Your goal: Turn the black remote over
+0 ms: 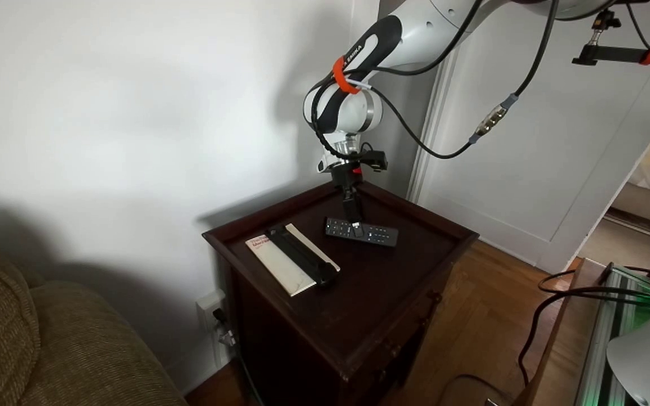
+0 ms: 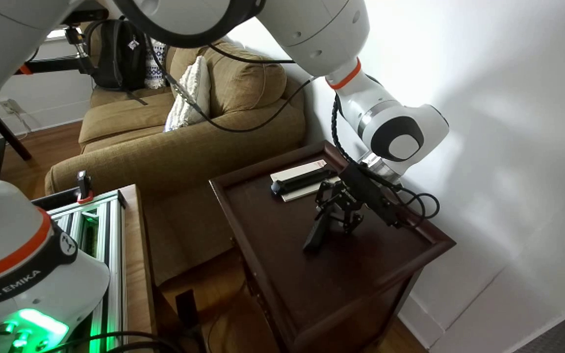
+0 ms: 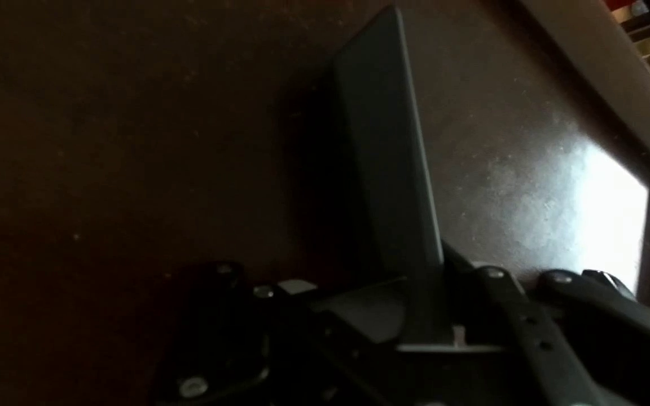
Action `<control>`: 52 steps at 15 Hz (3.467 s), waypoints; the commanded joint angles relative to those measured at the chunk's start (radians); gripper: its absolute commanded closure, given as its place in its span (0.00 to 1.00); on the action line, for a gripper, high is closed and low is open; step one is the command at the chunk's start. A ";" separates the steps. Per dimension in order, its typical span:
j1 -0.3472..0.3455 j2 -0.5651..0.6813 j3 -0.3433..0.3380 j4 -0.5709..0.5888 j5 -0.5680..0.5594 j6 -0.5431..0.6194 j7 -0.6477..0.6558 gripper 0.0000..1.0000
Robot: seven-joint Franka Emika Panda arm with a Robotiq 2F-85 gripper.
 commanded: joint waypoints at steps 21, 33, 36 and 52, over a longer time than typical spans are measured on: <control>0.129 -0.034 -0.173 -0.027 -0.177 0.144 0.714 0.96; 0.185 -0.012 -0.171 -0.013 -0.233 0.134 0.840 0.53; 0.184 -0.006 -0.166 -0.008 -0.231 0.131 0.835 0.30; 0.085 -0.280 -0.115 -0.267 -0.164 0.350 0.678 0.00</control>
